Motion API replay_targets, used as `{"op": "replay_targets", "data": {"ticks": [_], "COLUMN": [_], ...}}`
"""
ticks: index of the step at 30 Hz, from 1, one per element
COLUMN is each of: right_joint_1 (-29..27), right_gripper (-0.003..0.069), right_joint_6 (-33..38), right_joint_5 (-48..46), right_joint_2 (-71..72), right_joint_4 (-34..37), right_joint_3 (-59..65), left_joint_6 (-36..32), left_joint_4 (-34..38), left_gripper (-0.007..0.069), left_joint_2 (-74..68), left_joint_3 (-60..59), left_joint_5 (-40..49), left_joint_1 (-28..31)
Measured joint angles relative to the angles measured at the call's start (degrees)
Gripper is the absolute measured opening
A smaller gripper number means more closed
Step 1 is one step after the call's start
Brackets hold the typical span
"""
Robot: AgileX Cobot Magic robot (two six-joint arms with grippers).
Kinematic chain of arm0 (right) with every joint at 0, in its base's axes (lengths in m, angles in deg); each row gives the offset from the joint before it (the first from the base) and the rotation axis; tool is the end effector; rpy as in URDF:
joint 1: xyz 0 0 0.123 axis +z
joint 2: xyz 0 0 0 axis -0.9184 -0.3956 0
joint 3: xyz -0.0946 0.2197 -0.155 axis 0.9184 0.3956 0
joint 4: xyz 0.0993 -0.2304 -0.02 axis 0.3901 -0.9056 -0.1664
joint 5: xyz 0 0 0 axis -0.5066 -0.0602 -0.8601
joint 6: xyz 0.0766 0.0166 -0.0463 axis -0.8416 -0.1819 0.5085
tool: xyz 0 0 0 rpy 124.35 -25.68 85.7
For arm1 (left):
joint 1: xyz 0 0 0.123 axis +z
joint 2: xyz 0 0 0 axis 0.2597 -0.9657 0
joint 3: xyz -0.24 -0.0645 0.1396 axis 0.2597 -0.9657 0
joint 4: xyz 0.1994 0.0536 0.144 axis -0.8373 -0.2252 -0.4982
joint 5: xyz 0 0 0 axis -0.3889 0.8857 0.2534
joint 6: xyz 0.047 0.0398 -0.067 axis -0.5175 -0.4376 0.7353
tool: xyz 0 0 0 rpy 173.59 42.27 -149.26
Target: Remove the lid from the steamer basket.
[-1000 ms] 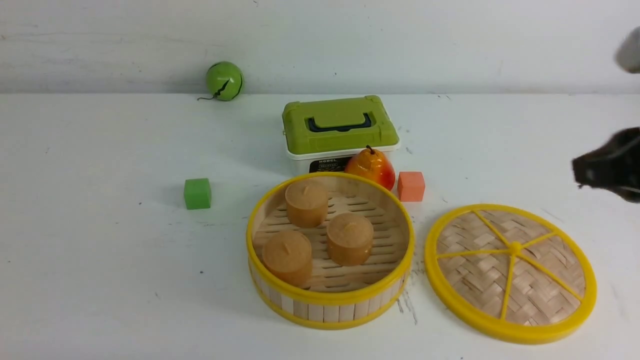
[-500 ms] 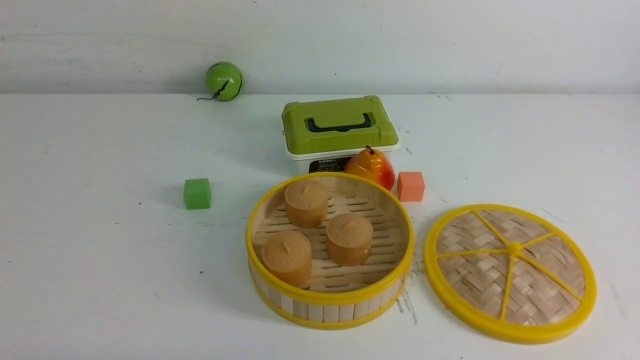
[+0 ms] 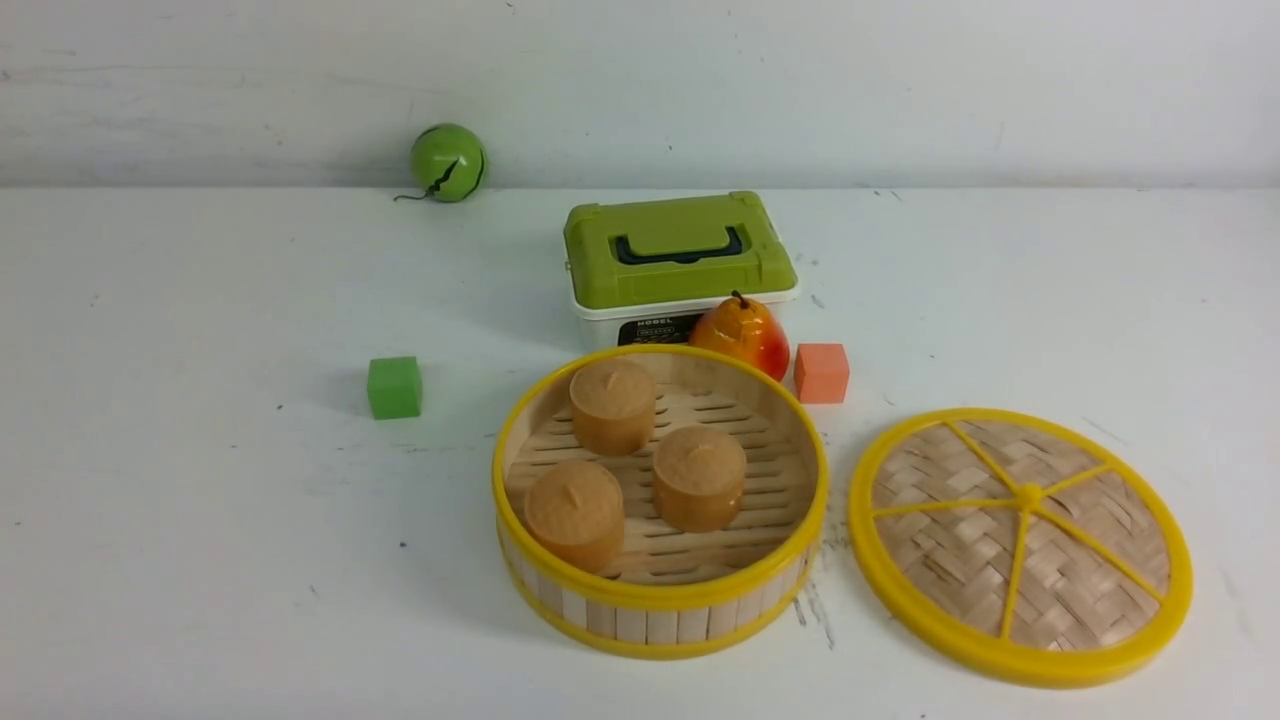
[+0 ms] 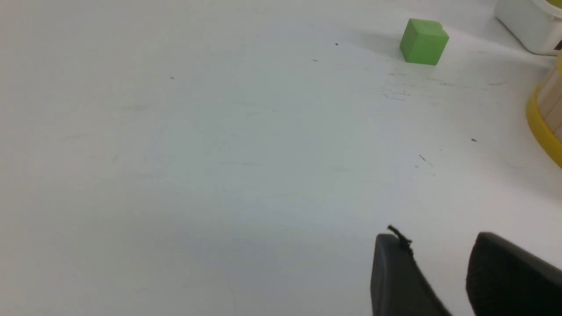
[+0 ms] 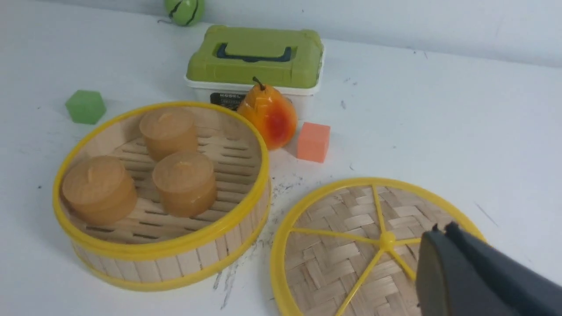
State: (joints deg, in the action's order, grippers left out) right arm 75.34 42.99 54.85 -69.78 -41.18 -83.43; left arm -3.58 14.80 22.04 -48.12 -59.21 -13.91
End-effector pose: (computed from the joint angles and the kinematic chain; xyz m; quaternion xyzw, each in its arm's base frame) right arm 0.1046 0.0269 0.3093 -0.0763 0.7923 0.1074 0.5957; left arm 0.0528 0.0023 0.1703 -0.0777 0.8024 -0.0367 0.5905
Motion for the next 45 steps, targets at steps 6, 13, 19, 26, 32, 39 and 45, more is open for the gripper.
{"op": "replay_targets", "data": {"ticks": [6,13,19,26,32,39,45], "right_joint_1": [-3.7,-11.1,-11.0,-9.3,-9.3,-9.3,-9.3], "right_gripper": [-0.0022,-0.0022,-0.0022,-0.0022,-0.0021,-0.0017,-0.0013], "right_joint_6": [-2.9,-15.5,-16.5,-18.8,-19.4,-19.4,-19.4], "right_joint_5": [10.3,9.4,3.8,0.0,-1.0,-1.2,-1.2], "right_joint_2": [14.5,28.4,29.6,29.6,29.6,29.6,29.6], "right_joint_4": [-7.7,-16.1,-17.4,-18.9,-19.1,-18.9,-18.9], "right_joint_3": [14.5,29.4,29.7,29.5,29.3,29.2,29.2], "left_joint_6": [0.0,0.0,0.0,0.0,0.0,0.0,0.0], "left_joint_4": [0.0,0.0,0.0,0.0,0.0,0.0,0.0], "left_gripper": [0.0239,0.0239,0.0239,0.0239,0.0239,0.0239,0.0239], "left_joint_2": [0.0,0.0,0.0,0.0,0.0,0.0,0.0], "left_joint_3": [0.0,0.0,0.0,0.0,0.0,0.0,0.0], "left_joint_5": [0.0,0.0,0.0,0.0,0.0,0.0,0.0], "left_joint_1": [0.0,0.0,0.0,0.0,0.0,0.0,0.0]}}
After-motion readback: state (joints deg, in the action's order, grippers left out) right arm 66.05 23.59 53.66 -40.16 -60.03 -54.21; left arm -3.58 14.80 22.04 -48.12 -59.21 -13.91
